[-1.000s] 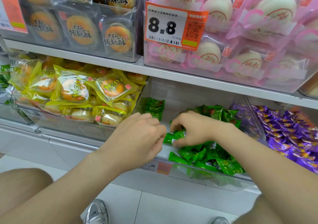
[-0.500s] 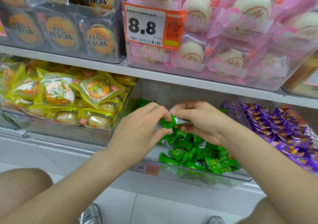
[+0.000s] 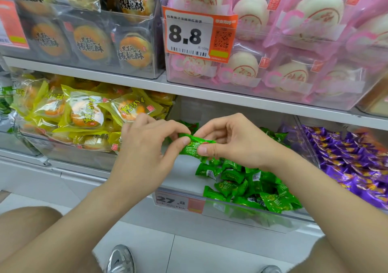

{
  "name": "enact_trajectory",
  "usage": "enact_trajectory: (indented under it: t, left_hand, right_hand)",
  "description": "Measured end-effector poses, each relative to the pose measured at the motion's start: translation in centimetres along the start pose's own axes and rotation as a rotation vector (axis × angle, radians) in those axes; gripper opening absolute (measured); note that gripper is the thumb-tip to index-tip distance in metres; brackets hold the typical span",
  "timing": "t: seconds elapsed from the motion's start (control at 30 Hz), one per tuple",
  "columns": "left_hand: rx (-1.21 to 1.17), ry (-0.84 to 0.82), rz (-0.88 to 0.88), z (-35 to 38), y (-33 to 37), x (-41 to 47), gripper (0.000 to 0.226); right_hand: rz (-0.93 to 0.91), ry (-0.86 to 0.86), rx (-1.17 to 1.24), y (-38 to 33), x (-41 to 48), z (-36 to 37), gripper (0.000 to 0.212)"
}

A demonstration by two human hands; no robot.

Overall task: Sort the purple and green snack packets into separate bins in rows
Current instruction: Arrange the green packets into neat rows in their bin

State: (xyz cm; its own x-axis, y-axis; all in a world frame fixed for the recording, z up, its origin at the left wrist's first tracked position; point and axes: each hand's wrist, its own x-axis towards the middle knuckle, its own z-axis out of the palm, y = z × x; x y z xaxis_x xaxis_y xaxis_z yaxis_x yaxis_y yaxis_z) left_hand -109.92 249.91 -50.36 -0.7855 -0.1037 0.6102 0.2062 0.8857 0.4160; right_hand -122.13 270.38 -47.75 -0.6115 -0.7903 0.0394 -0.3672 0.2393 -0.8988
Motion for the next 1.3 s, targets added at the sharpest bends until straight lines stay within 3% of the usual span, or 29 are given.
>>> enact_trajectory:
  t: [0.07, 0.2, 0.33, 0.43, 0.83, 1.1, 1.2, 1.3]
  left_hand:
    - [0.066, 0.048, 0.019, -0.6, -0.7, 0.0, 0.014]
    - [0.058, 0.040, -0.059, -1.1, -1.8, -0.6, 0.027]
    - [0.098, -0.079, -0.079, -1.1, -2.2, -1.1, 0.036]
    - [0.133, -0.100, -0.063, -1.2, -2.4, -0.9, 0.030]
    - [0.142, -0.104, -0.078, -1.2, -1.9, -0.8, 0.013]
    - [0.147, -0.108, -0.082, -1.1, -1.7, -0.8, 0.012]
    - [0.150, -0.100, -0.074, -1.0, -1.6, -0.8, 0.010]
    - [0.160, -0.098, -0.030, -0.8, -1.6, -0.8, 0.006]
  right_hand:
    - [0.042, -0.012, -0.057, 1.2, 0.9, 0.0, 0.021]
    - [0.100, 0.148, -0.586, 4.1, 3.3, 0.9, 0.021]
    - [0.128, 0.146, -0.711, 5.6, 5.8, 3.0, 0.020]
    - [0.122, 0.135, -0.809, 6.7, 7.4, 4.2, 0.016]
    - [0.136, 0.181, -1.013, 7.2, 8.4, 5.8, 0.021]
    - [0.182, 0.169, -0.991, 6.7, 7.7, 4.6, 0.031]
    - [0.232, 0.069, -0.964, 5.5, 6.8, 3.4, 0.025]
    - [0.233, -0.146, -1.012, 5.0, 5.2, 2.7, 0.040]
